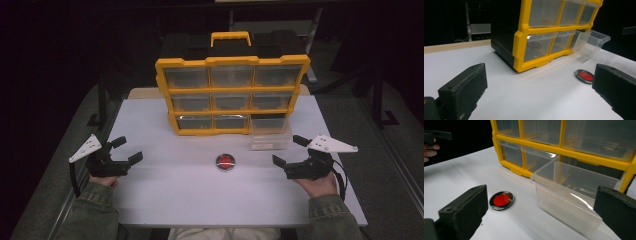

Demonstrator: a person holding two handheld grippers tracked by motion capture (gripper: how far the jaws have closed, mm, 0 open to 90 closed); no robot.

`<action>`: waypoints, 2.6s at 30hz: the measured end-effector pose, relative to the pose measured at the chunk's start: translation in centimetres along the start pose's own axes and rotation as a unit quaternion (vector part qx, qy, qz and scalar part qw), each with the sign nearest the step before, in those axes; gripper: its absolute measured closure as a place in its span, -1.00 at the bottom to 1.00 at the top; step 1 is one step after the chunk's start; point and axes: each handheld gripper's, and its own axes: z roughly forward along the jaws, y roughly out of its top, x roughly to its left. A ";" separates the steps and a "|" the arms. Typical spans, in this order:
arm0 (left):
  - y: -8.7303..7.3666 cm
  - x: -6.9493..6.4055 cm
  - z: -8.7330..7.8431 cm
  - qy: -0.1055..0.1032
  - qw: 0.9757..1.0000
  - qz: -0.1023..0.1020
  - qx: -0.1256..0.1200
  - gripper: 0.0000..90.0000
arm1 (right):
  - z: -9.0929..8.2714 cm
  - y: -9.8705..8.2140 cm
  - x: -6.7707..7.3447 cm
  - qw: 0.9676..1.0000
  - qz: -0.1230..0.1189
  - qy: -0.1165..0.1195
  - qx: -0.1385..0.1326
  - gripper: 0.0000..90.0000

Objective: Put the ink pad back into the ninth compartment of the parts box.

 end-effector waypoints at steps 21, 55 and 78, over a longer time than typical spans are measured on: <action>0.0 -0.1 0.1 0.003 1.000 0.004 0.000 -1.00 | 2.2 1.6 1.7 0.999 -0.022 0.037 0.027 -1.00; -0.1 0.1 0.2 0.003 1.000 0.001 0.002 -1.00 | 6.7 1.9 4.8 0.992 -0.046 0.090 0.071 -1.00; -0.2 0.2 0.3 0.003 1.000 -0.001 0.005 -1.00 | 10.4 1.1 6.1 0.986 -0.056 0.111 0.113 -1.00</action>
